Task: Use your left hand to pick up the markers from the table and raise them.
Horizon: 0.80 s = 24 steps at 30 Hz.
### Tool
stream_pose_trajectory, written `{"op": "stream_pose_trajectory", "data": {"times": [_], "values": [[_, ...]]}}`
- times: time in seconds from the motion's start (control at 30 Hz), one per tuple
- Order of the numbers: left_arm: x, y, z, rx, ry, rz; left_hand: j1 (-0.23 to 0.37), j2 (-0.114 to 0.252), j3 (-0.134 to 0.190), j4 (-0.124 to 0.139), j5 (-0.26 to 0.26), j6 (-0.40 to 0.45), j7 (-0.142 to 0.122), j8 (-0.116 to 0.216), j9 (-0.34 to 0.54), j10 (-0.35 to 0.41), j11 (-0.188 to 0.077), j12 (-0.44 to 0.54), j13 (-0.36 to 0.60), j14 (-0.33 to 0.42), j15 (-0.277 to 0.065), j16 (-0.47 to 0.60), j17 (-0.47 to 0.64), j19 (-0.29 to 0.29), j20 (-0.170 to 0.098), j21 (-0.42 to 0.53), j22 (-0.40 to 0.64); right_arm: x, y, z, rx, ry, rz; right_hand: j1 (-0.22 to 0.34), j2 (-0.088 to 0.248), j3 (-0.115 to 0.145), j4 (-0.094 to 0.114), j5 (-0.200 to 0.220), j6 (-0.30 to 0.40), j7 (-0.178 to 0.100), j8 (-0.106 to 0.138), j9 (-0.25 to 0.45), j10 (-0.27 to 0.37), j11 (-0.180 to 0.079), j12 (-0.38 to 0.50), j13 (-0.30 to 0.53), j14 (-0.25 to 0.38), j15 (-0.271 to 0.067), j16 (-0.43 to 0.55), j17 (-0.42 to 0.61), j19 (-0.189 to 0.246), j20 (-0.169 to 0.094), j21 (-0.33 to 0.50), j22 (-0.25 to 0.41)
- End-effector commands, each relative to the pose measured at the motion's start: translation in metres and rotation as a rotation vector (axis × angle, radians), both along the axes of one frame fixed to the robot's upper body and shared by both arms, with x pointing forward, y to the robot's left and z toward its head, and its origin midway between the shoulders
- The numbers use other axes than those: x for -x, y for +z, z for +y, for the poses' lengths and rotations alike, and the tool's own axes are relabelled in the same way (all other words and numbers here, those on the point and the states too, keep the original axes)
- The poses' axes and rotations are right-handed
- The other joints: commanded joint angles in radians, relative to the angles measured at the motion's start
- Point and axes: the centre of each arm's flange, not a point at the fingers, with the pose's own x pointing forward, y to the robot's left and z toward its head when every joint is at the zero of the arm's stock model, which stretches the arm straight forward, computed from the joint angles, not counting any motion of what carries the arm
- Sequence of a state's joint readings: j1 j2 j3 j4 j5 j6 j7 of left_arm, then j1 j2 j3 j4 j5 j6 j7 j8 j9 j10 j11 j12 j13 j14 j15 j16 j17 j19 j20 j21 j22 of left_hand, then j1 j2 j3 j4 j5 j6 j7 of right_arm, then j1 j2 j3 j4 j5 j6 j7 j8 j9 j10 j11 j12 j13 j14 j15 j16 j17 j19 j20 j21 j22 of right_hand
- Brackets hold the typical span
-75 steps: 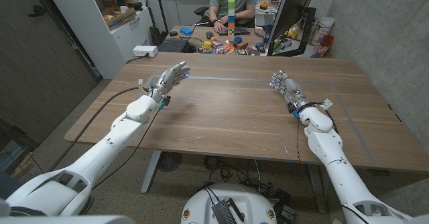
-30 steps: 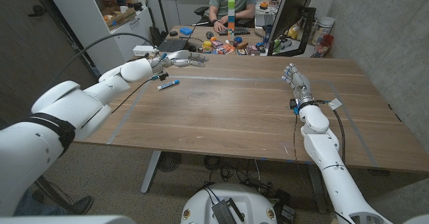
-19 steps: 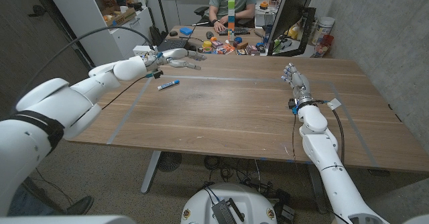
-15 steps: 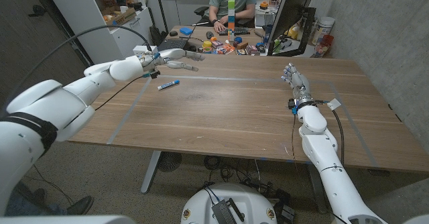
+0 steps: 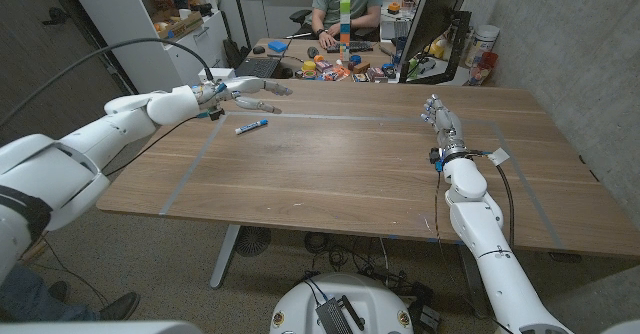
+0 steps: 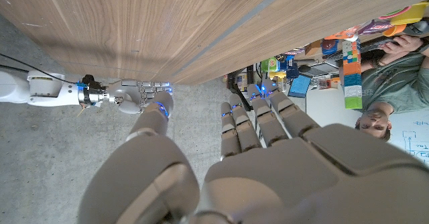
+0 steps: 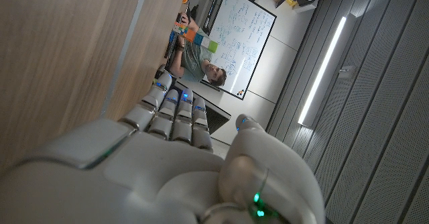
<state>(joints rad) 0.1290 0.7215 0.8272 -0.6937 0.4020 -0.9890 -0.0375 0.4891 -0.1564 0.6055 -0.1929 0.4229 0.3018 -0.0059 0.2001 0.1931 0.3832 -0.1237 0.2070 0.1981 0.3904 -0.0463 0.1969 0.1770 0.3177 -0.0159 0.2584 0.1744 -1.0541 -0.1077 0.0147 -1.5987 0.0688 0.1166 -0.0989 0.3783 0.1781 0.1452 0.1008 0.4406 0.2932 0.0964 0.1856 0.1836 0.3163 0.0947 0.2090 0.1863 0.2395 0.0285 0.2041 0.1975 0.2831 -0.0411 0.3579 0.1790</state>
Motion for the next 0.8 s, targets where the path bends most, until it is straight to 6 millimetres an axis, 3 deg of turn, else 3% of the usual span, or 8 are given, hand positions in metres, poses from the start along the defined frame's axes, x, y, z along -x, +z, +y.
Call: {"op": "stream_pose_trajectory", "data": {"times": [0.03,0.8], "values": [[0.013,-0.004,0.031,-0.052,0.078,-0.051,0.025,-0.005,0.010,0.000,0.010,0.002,-0.007,0.003,0.003,0.005,-0.011,0.003,0.002,0.014,-0.066,0.001,0.002,0.013,0.001,-0.002,0.003,0.001,-0.001,-0.002,0.004,-0.009,0.007,-0.004,-0.004,0.006,0.002,-0.001,0.007,0.002,0.010,0.003,0.004,0.000,0.008,0.002,0.011,0.000,0.005,0.005,0.008,-0.002,0.000,0.006],[0.016,-0.005,0.076,-0.044,0.231,-0.117,0.092,-0.024,0.016,0.002,0.025,-0.001,-0.018,0.005,0.004,0.005,-0.026,0.003,0.003,0.022,-0.078,-0.001,0.002,0.036,0.020,-0.007,0.004,-0.003,0.002,0.004,0.024,0.004,0.012,-0.009,-0.006,0.005,0.003,-0.002,0.009,0.000,0.010,0.003,0.005,0.002,0.008,0.002,0.015,0.001,0.005,0.005,0.008,0.000,-0.005,0.006]]}}
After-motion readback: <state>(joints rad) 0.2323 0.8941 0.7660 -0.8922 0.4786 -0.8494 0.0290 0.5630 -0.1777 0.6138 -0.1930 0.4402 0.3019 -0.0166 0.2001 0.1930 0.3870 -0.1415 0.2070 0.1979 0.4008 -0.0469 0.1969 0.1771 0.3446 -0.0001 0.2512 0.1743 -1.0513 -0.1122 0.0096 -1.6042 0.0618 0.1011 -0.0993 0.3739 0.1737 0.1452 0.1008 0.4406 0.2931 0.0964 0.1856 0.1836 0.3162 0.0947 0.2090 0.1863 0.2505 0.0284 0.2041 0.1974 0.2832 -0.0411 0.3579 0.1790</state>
